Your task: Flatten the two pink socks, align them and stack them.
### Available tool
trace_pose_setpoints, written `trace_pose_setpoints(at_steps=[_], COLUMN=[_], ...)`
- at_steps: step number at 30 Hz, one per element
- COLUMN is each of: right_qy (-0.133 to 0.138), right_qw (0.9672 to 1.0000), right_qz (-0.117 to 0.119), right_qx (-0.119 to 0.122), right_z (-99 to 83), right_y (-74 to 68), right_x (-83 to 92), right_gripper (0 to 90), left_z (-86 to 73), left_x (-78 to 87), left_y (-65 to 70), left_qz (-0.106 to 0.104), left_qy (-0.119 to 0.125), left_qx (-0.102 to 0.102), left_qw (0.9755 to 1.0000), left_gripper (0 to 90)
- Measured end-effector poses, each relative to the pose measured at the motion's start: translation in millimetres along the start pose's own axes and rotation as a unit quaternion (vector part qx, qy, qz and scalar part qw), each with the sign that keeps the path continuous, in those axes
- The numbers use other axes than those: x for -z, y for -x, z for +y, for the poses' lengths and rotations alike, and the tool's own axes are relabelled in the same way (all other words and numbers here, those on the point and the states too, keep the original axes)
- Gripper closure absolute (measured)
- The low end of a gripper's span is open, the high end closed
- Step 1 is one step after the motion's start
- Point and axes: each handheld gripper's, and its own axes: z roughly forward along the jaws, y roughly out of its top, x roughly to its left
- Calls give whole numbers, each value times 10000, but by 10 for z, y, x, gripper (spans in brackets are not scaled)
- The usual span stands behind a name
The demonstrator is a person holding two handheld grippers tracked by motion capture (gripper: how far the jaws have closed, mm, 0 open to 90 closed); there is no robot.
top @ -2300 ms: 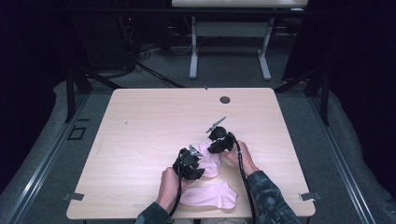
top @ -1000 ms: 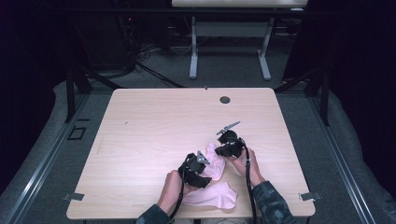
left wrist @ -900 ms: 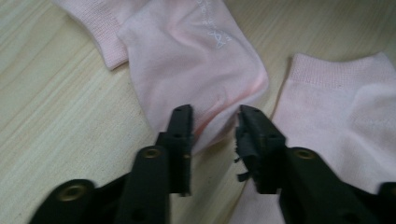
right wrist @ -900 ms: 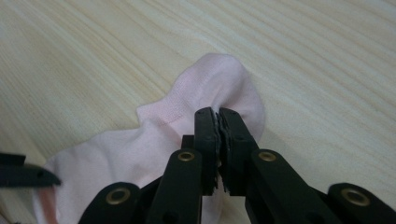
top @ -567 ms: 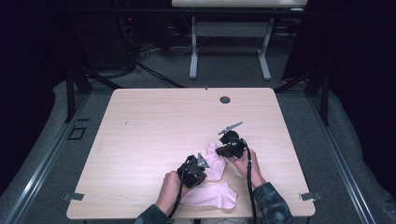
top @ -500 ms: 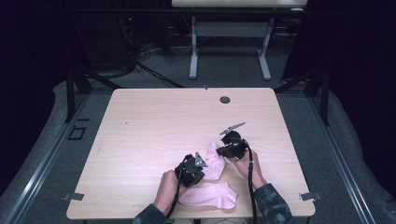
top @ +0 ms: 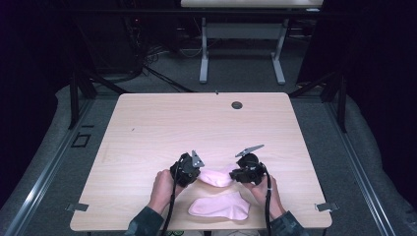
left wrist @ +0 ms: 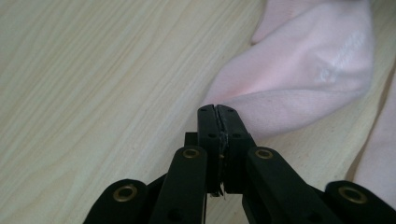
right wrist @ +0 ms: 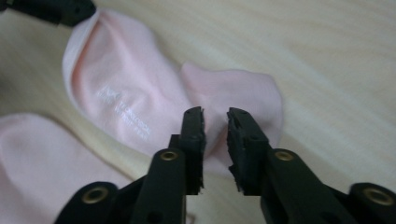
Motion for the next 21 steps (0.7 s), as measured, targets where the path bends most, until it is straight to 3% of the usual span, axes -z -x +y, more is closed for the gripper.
trace_pose_setpoints(at_steps=[4, 7, 9, 12, 17, 21], right_qy=[174, 419, 427, 340, 29, -229], right_qw=[9998, 9991, 9988, 9989, 9960, 9923], right_qz=[30, -72, -251, -250, -95, -48], right_qx=[42, -32, 5, 224, 885, 1217], right_z=[-21, 19, 55, 120, 247, 290], right_y=[-4, 103, 172, 238, 212, 169], right_x=[119, 230, 235, 151, -88, -218], right_gripper=[634, 598, 583, 581, 590, 647], left_z=[-71, -125, -145, -138, -124, -124], left_x=[51, 138, 174, 146, 9, -52], left_y=[-138, -212, -218, -157, -40, -1], left_qz=[-100, -182, -316, -392, -421, -355], left_qy=[57, 202, 273, 177, -99, -203], left_qx=[631, 1224, 1484, 1602, 1540, 1475], left_qw=[9979, 9921, 9880, 9861, 9871, 9882], left_gripper=[611, 503, 471, 442, 458, 539])
